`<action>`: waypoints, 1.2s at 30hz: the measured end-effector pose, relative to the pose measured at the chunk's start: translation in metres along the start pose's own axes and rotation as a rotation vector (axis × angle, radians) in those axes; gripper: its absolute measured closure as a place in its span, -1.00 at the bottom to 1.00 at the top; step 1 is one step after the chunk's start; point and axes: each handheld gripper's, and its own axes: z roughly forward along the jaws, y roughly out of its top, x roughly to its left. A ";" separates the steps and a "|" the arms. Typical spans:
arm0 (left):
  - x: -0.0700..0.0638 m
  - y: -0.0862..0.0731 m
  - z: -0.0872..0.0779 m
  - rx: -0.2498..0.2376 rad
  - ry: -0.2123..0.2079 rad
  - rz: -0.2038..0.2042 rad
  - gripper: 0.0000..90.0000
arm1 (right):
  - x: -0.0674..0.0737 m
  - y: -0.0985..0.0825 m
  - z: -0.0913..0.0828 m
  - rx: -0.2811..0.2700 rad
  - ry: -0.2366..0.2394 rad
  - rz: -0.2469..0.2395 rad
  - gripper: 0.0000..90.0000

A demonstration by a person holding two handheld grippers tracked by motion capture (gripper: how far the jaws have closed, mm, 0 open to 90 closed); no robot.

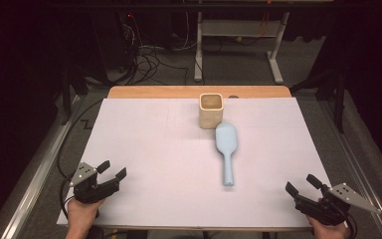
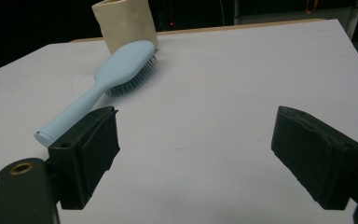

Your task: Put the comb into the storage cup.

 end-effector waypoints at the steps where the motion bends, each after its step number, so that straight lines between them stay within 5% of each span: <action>1: 0.000 0.000 0.000 0.001 -0.001 0.002 -0.33 | 0.000 0.000 0.000 0.001 -0.001 0.001 -0.66; 36: -0.001 0.001 0.002 0.003 -0.004 0.009 -0.34 | 0.004 0.002 -0.002 -0.056 0.017 -0.011 -0.65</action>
